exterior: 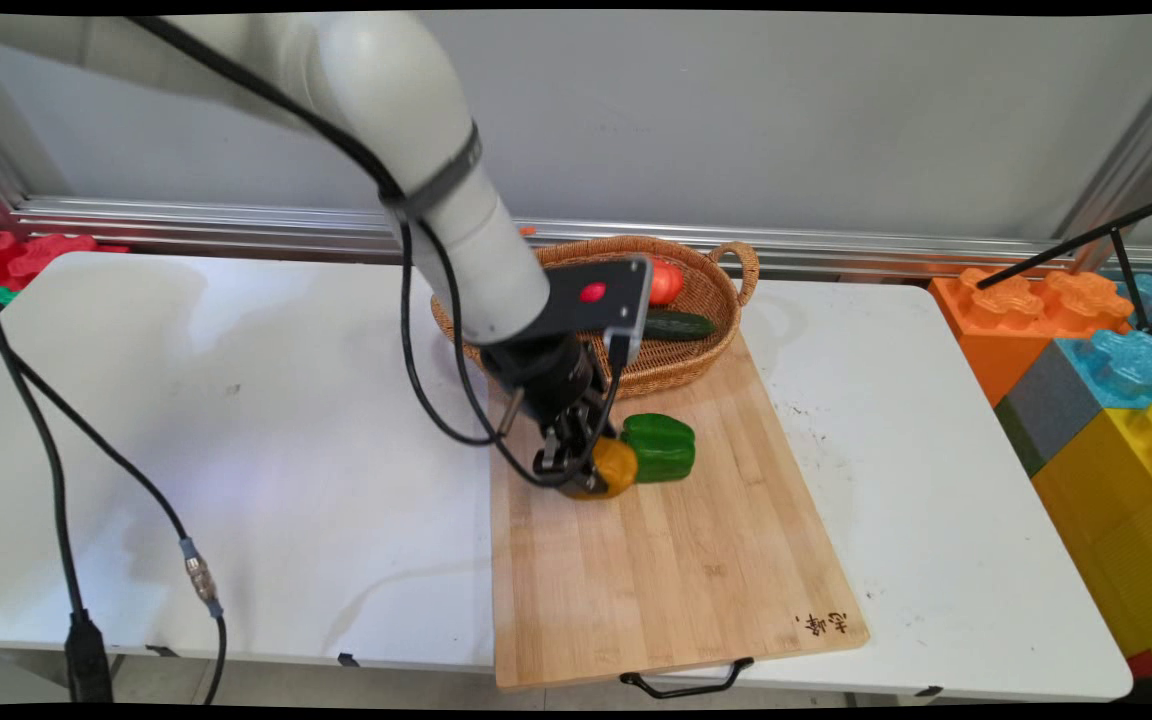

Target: Place the picked object on the cutting board

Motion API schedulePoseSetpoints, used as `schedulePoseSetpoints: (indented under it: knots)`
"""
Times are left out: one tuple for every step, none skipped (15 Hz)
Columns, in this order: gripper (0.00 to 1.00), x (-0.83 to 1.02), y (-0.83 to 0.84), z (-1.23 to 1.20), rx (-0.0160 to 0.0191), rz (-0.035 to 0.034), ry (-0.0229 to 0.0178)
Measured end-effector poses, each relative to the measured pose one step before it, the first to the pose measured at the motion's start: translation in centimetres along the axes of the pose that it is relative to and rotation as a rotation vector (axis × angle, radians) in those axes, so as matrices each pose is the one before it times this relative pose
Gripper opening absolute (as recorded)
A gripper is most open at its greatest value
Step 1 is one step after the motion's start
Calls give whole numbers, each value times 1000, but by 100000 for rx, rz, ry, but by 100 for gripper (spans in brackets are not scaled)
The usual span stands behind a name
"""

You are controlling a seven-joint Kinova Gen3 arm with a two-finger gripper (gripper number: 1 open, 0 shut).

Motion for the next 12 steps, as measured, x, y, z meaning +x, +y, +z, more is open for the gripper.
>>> schedulePoseSetpoints:
  knots:
    - [0, -492, -34, 971, 46, -138, -978]
    - [0, -373, -36, 744, 63, -78, -708]
    - [0, -245, -22, 483, 53, -64, -451]
    - [0, -345, -25, 729, 34, 27, -566]
    - [0, -272, -13, 565, 48, 88, -435]
    - [0, -258, -30, 533, 246, 172, -351]
    - [0, -154, -47, 417, 268, 253, -260]
    - [0, -83, -59, 255, 307, 237, -122]
    - [100, 8, -60, 131, 372, 376, 134]
    - [100, 150, -46, -2, 195, 449, 342]
    - [100, 216, -74, -178, 430, 238, 553]
    - [100, 337, -106, -394, 541, -174, 721]
